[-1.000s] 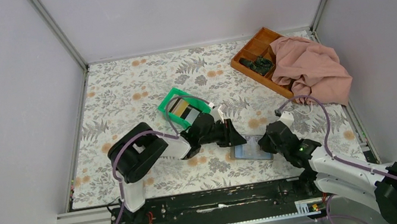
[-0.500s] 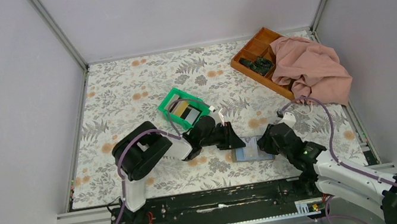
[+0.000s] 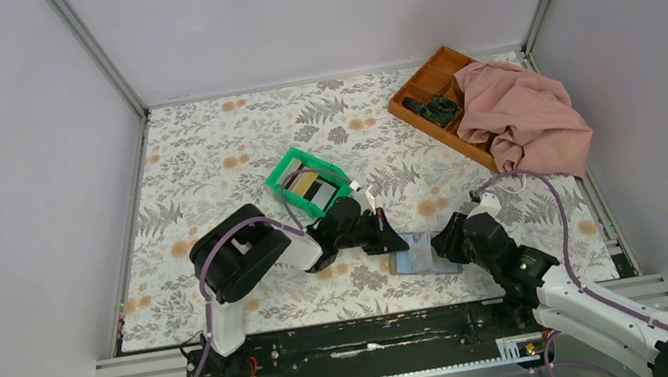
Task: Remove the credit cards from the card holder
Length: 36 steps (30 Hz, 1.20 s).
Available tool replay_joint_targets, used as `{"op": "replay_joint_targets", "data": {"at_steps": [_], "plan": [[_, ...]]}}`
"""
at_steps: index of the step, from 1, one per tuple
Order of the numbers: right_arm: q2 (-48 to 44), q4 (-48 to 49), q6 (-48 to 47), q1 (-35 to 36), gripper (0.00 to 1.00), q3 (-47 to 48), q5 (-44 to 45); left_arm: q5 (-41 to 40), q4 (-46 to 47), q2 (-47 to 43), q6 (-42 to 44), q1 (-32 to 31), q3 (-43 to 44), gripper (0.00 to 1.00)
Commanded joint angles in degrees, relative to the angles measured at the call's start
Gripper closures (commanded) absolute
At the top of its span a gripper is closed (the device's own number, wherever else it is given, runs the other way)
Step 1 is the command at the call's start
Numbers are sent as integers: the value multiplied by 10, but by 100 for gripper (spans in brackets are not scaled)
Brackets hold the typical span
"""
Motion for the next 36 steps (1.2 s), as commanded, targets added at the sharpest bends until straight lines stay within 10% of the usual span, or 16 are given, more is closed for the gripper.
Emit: {"op": "replay_joint_targets", "data": {"at_steps": [1,36], "plan": [[-47,-19,3,4,62,3,-33,6,15,21,5,-7,5,100],[-150,-129,64,4,61,11,34,28,19,47,0,15,18,100]]}}
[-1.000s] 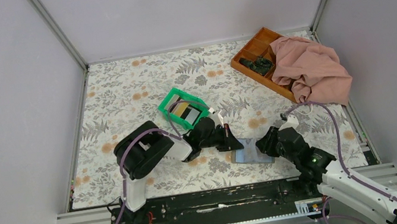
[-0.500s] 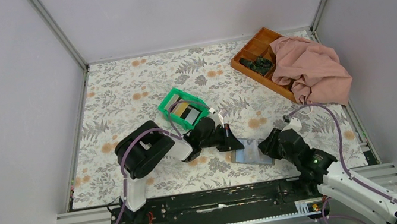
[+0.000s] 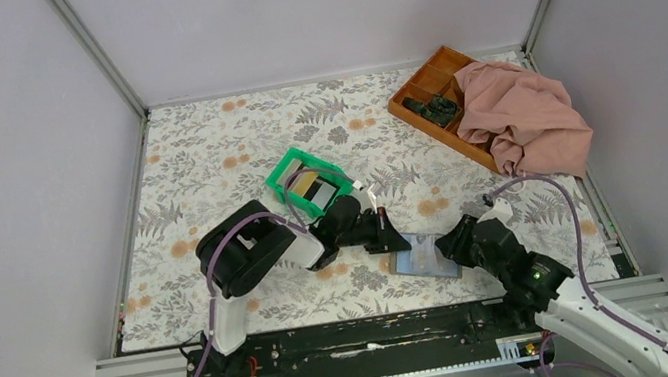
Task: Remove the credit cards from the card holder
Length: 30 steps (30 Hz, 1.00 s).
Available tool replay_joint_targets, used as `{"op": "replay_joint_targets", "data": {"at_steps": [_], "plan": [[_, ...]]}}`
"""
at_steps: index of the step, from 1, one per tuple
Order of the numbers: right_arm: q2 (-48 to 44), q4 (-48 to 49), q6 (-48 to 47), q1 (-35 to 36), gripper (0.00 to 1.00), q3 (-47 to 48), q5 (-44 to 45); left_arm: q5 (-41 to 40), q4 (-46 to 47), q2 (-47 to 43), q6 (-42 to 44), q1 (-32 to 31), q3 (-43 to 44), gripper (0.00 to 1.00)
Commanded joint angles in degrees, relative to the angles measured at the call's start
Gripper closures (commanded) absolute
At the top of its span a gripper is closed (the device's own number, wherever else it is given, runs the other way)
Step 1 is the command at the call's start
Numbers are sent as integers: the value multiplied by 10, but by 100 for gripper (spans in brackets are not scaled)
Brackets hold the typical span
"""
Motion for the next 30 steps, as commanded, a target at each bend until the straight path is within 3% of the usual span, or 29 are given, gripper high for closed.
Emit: {"op": "replay_joint_targets", "data": {"at_steps": [1,5,10,14,18,30], "plan": [[-33,-17,16,3,61,13,22,-2,-9,21,7,4,7,100],[-32,7,14,3,60,1,8,-2,-9,19,7,5,9,100],[24,70,12,3,52,-19,-35,-1,-11,21,6,5,10,100],[52,121,16,3,53,-38,-61,-1,-10,18,5,5,4,100],[45,121,15,3,72,-40,-65,-3,-7,15,4,4,-2,100],[-11,83,4,3,100,-39,-64,2,1,21,-5,5,-5,100]]}}
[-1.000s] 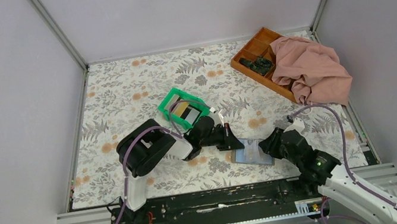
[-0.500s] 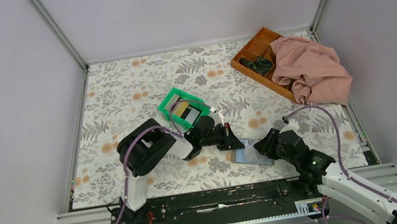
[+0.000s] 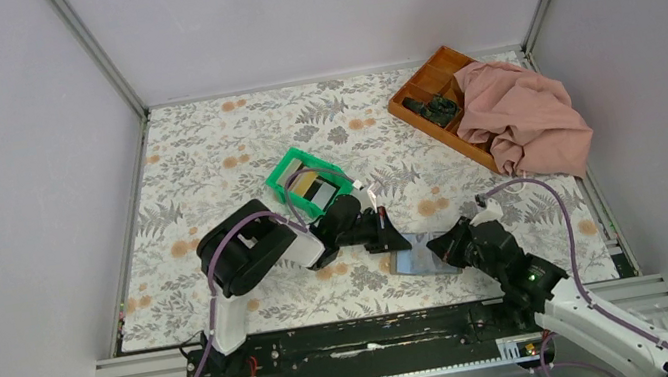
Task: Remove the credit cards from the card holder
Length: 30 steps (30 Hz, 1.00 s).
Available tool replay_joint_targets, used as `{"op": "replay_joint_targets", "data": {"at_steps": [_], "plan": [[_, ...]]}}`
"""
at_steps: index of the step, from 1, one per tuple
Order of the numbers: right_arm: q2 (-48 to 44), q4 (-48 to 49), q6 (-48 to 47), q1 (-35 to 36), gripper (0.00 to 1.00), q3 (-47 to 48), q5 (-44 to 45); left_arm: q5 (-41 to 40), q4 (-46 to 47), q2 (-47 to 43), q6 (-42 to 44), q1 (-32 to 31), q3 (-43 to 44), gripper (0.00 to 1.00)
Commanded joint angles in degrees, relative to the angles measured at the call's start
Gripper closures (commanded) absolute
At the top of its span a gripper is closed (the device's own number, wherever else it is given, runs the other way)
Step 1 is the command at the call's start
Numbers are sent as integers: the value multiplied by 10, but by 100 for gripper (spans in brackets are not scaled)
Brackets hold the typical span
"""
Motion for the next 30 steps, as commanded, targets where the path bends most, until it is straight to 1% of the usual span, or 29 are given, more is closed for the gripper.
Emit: {"op": "replay_joint_targets", "data": {"at_steps": [1,3,7,11,12,16,17,19,22,24,26,28,30], "plan": [[-21,-32,-11,4,100,4,4,-5,0,15,3,5,-11,100],[-32,-60,-18,3,100,20,19,-6,1,11,2,6,-13,100],[-48,-84,-19,3,100,37,30,-5,12,7,-4,13,-23,100],[-56,-140,-31,3,100,78,55,-7,18,1,-5,18,-32,98],[-61,-150,-33,3,100,86,59,-10,18,0,-6,20,-34,95],[-87,-155,-43,3,100,107,64,-31,9,-29,-1,19,-40,71],[-91,-152,-49,3,100,111,60,-31,9,-43,-1,20,-40,67],[-95,-149,-59,3,100,123,54,-22,6,-72,2,19,-30,54],[-109,-154,-76,3,100,146,39,-7,-6,-121,17,19,-9,38],[-135,-159,-88,3,100,160,32,-7,-14,-149,33,19,-2,35],[-164,-161,-96,3,100,172,28,-6,-1,-173,38,19,-10,35],[-186,-158,-101,3,100,185,16,7,56,-191,24,22,-34,35],[-197,-151,-103,3,100,192,-8,34,147,-192,-8,23,-59,36]]}}
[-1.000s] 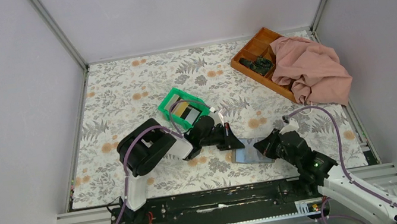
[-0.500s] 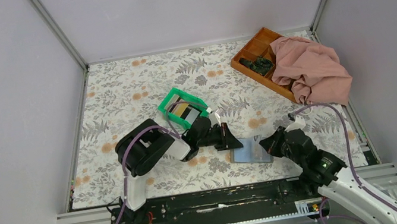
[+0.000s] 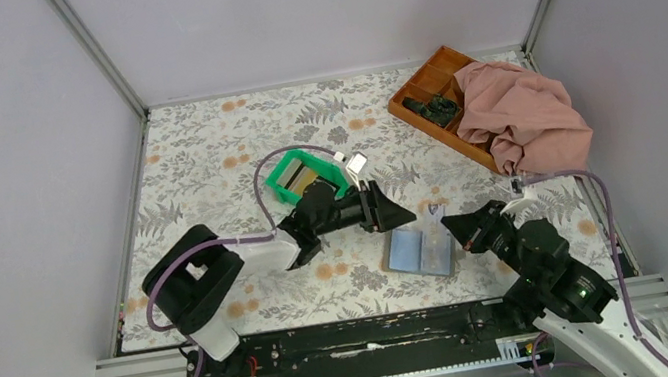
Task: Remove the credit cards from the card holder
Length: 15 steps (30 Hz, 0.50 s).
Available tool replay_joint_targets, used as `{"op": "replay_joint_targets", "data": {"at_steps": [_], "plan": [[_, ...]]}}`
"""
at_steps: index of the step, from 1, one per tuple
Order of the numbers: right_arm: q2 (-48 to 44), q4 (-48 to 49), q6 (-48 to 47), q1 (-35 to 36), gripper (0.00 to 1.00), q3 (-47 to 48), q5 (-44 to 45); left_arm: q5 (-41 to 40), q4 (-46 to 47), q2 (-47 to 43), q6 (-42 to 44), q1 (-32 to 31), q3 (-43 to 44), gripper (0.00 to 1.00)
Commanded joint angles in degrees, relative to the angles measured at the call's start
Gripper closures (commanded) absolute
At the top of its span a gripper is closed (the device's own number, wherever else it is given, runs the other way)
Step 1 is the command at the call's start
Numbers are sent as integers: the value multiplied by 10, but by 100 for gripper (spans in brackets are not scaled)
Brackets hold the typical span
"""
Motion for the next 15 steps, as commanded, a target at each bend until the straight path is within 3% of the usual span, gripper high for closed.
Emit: {"op": "replay_joint_targets", "data": {"at_steps": [1,9,15], "plan": [[-27,23,-23,3,100,38,-47,54,179,-10,-39,4,-42,36],[-30,81,-11,3,100,14,-107,133,427,40,-147,-1,-63,41],[-35,118,-2,3,100,0,-109,133,451,38,-146,-16,-79,55]]}}
